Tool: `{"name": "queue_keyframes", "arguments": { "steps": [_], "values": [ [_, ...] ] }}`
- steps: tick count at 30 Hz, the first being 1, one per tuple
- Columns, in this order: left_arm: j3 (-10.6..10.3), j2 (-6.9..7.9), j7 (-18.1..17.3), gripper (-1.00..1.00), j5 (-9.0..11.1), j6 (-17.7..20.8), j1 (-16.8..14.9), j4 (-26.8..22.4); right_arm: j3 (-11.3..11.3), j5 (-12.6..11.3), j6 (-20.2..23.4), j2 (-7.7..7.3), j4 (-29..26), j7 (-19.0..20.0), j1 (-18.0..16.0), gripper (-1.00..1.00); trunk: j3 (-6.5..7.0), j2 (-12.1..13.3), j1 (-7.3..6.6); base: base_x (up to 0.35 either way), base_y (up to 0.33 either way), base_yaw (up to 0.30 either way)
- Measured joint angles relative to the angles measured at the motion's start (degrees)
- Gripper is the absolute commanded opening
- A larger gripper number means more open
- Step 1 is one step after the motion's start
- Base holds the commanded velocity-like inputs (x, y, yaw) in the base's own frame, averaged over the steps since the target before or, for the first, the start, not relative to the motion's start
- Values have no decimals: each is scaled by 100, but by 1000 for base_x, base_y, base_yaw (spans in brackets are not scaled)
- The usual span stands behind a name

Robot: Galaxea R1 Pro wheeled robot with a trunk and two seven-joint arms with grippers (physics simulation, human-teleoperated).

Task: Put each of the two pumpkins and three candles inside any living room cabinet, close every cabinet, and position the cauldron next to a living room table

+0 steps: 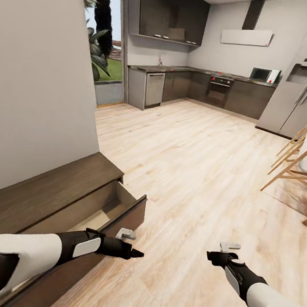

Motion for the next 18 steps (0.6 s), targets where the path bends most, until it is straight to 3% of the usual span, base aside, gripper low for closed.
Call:
{"name": "queue_keyframes", "arguments": {
  "steps": [7, 13, 18],
  "values": [
    [-8, -53, -2, 100, 8, -10, 3, 488, 0, 0, -5, -16, 9, -2, 2, 100, 46, 0, 0, 0, 0, -240],
    [-8, -66, 5, 100, 8, -10, 9, 575, 0, -2, 27, -60, 50, -5, 2, 100, 85, 0, 0, 0, 0, -240],
    [-9, -96, 17, 100, 1, -10, 12, 582, -2, -3, 24, -210, 291, 18, 3, 100, 118, 0, 0, 0, 0, -239]
  ]
}}
